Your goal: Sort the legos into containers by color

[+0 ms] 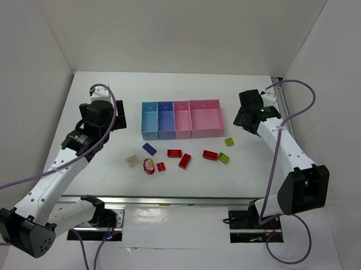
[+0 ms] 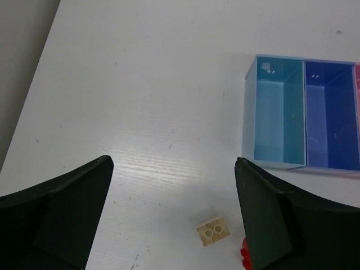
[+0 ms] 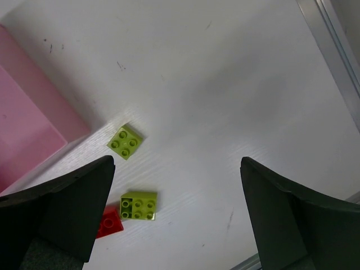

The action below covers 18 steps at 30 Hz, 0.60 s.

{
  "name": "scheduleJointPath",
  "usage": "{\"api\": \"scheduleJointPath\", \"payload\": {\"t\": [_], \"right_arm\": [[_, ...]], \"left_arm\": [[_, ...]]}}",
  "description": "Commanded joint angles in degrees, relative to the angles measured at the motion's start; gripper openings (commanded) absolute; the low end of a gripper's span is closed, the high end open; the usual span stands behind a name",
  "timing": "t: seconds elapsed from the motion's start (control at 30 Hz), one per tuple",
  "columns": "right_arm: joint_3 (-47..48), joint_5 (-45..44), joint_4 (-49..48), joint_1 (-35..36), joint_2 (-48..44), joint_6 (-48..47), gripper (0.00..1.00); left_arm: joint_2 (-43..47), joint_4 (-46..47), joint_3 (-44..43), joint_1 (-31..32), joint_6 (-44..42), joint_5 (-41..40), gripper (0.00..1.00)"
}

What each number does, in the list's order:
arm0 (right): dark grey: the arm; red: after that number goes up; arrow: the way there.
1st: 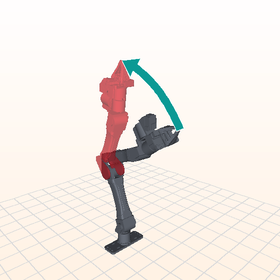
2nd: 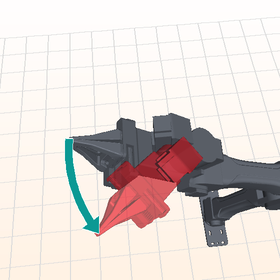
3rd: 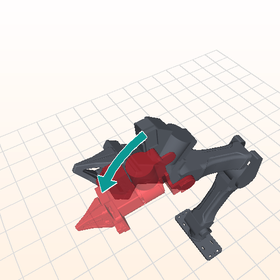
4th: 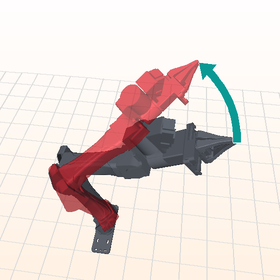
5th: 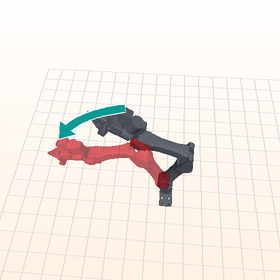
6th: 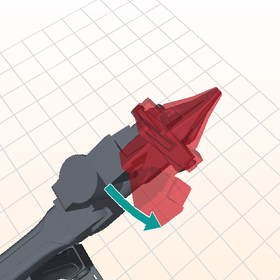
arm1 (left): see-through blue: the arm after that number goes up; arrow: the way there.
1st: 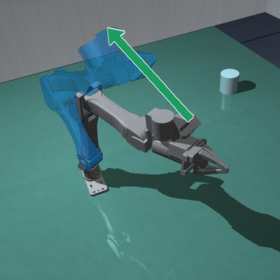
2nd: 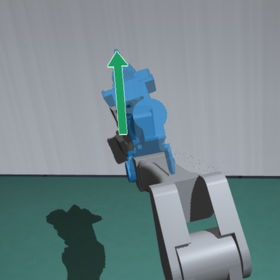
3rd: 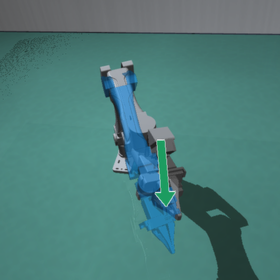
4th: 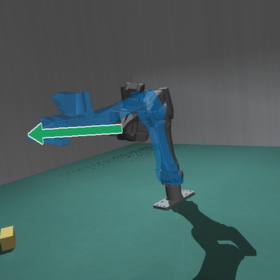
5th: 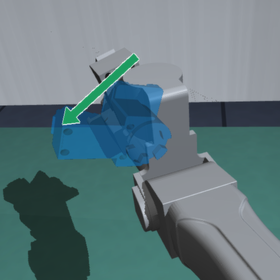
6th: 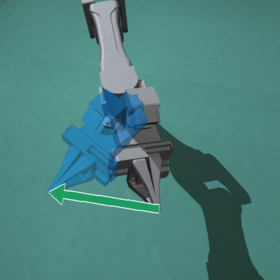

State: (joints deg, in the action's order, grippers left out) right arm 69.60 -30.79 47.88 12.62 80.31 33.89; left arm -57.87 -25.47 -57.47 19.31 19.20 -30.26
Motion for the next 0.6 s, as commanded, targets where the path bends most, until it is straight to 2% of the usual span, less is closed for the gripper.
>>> {"api": "scheduleJointPath", "payload": {"t": [0.0, 0.07, 0.1, 0.17, 0.23, 0.3, 0.4, 0.47, 0.57], "right_arm": [[-0.26, -0.59, 1.43, 1.0, 0.54, 1.53, 1.0], [0.36, -0.59, 2.04, 1.0, 1.07, 2.4, 1.0], [1.05, -3.64, 2.83, 1.78, 1.07, 5.11, 1.0], [1.06, -9.96, 5.37, 4.07, 1.07, 12.55, 1.0], [1.06, -10.0, 5.38, 5.74, 1.69, 11.82, 1.0], [1.06, -12.45, 7.13, 7.5, 2.39, 15.49, 1.0], [1.68, -5.01, 7.15, 9.26, 3.09, 11.3, 1.0], [0.02, -0.18, 3.13, 13.46, 2.14, 5.61, 1.0], [-3.59, 3.35, -1.28, 19.97, -0.24, 4.52, 1.0]], "left_arm": [[-1.8, -0.09, -2.11, -0.5, -1.54, -3.14, 1.0], [-4.0, -4.12, -4.3, -0.5, 0.39, -3.14, 1.0], [-6.01, -5.01, -5.97, -0.5, 1.09, -2.09, 1.0], [-7.26, -5.63, -6.59, -0.5, 1.72, 1.32, 1.0], [-7.26, -5.64, -6.6, -0.5, 2.33, 3.62, 1.0], [-7.26, -5.03, -6.6, -0.5, 3.03, 6.79, 1.0], [-5.94, -5.02, -6.07, -0.5, 4.62, 9.77, 1.0], [-4.46, -5.64, -5.46, -0.5, 4.01, 10.49, 1.0], [-3.31, -5.64, -5.46, 0.03, 4.78, 8.9, 1.0]]}}
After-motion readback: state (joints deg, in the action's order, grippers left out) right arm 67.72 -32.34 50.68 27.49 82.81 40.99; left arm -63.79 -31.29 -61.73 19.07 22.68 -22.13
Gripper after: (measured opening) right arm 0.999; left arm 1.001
